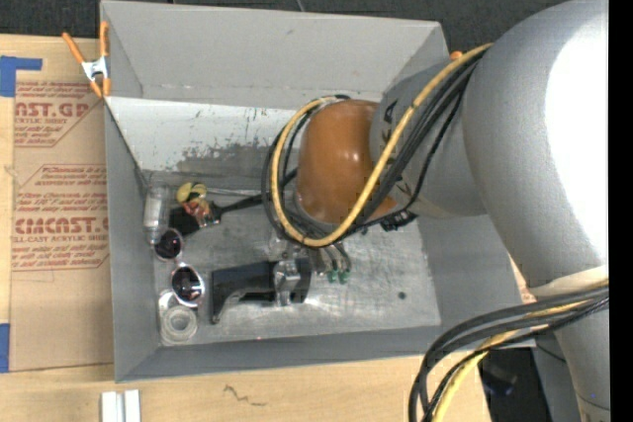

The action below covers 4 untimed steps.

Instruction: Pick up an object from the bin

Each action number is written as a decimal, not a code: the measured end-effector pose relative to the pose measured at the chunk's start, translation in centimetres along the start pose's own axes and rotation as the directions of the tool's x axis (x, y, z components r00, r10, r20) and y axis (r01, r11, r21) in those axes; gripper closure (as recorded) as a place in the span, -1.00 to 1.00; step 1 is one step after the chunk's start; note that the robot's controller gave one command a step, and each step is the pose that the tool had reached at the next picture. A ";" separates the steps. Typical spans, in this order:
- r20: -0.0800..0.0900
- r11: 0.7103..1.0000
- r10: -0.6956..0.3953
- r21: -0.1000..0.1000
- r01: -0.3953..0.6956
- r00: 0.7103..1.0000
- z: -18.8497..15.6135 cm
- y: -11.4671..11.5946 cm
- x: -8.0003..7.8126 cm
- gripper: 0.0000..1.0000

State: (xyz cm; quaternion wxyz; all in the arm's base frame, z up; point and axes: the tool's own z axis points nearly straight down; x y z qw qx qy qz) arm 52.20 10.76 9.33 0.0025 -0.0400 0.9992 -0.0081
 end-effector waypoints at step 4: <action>0.000 1.000 0.000 0.000 0.000 1.000 0.0 0.0 0.0 1.00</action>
Offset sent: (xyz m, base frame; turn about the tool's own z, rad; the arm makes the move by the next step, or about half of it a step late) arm 0.0000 0.0000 0.0000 0.0000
